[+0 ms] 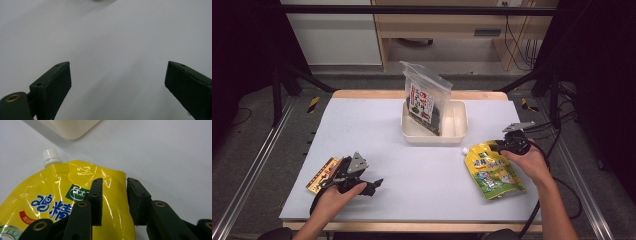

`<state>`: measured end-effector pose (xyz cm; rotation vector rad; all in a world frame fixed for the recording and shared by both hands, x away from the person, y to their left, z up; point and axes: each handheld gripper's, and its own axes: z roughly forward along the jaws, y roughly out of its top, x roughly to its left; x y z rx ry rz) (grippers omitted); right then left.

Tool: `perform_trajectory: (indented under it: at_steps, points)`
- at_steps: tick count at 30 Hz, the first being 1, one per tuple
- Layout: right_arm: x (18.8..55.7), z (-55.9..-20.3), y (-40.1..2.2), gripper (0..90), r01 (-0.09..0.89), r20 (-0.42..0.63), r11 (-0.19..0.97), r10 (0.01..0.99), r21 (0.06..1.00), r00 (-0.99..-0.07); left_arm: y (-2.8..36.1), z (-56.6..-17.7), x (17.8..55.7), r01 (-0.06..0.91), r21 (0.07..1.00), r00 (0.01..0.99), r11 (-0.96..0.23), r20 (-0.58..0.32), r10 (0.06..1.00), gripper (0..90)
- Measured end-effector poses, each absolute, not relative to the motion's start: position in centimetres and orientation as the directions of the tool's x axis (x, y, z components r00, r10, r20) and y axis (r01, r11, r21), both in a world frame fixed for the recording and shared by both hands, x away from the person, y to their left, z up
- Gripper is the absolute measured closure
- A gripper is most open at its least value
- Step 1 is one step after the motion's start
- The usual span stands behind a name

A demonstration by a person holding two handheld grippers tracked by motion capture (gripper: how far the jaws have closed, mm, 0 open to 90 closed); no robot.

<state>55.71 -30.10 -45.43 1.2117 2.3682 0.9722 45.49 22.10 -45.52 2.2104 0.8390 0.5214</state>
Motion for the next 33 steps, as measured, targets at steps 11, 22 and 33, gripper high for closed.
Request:
perform_trajectory:
  at_steps: [11, 22, 33]
  points:
    - [56.1, -46.6, -29.9, 72.2, 0.612, 0.001, 0.44, 0.812, 0.657, -0.584, 22.0, -45.6, 45.5, 0.412, 0.731, 0.709, -0.544, 0.117, 0.695, 6.7]
    - [56.3, -46.3, -29.9, 90.0, 0.625, -0.019, 0.424, 0.836, 0.655, -0.548, 22.1, -45.5, 45.5, 0.414, 0.733, 0.704, -0.539, 0.117, 0.7, 6.7]
    - [55.0, -43.5, -29.9, 90.0, 0.571, -0.024, 0.397, 0.835, 0.718, -0.55, 22.2, -45.4, 45.6, 0.416, 0.735, 0.702, -0.536, 0.115, 0.702, 6.8]
